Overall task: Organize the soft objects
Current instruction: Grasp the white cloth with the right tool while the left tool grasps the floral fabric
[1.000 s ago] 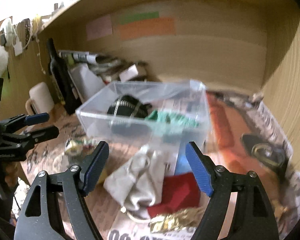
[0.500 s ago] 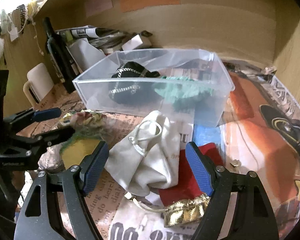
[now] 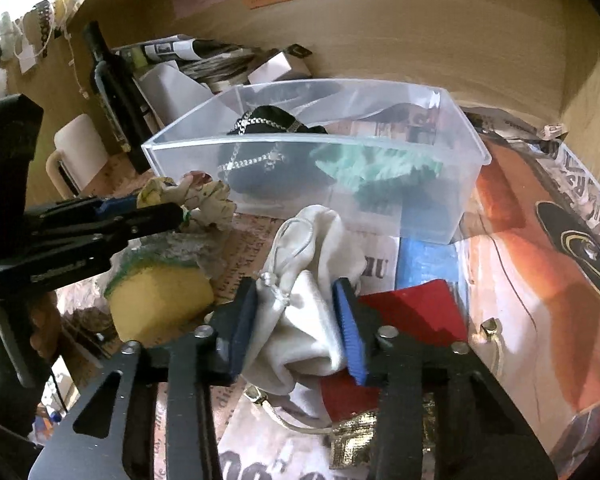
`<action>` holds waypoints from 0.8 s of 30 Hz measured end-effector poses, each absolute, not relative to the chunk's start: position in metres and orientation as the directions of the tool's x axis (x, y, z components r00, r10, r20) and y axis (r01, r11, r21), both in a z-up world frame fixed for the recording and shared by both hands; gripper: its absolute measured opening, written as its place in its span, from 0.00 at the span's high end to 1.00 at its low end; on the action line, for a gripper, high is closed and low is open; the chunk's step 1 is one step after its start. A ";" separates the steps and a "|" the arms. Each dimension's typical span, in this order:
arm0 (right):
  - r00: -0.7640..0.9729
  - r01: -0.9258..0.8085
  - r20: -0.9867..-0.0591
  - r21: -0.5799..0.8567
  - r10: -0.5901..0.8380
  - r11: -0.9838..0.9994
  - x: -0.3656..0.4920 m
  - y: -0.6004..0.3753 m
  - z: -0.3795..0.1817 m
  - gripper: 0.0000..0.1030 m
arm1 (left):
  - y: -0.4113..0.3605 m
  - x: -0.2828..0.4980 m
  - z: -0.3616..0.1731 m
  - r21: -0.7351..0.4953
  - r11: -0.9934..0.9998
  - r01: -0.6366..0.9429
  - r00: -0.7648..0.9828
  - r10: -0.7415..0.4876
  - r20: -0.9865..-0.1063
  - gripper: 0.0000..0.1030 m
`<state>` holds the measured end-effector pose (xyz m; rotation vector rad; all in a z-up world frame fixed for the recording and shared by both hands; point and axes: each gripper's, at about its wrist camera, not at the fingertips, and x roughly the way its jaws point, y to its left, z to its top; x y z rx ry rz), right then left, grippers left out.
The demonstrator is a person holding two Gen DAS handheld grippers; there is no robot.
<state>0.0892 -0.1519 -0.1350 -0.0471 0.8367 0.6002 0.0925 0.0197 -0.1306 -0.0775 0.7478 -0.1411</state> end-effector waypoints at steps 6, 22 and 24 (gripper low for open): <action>0.530 -0.522 -0.686 0.199 0.498 0.829 0.089 -0.154 -0.125 0.80 | 0.023 0.088 -0.122 -0.112 0.990 0.083 0.750 -0.136 -0.647 0.86; 0.670 -0.531 -0.510 0.179 0.539 0.828 0.083 -0.165 -0.060 0.81 | 0.029 0.055 -0.057 -0.117 0.989 0.091 0.868 -0.136 -0.478 0.88; 0.685 -0.529 -0.487 0.180 0.542 0.829 0.086 -0.166 -0.053 0.81 | 0.029 0.056 -0.048 -0.112 0.989 0.095 0.881 -0.136 -0.453 0.88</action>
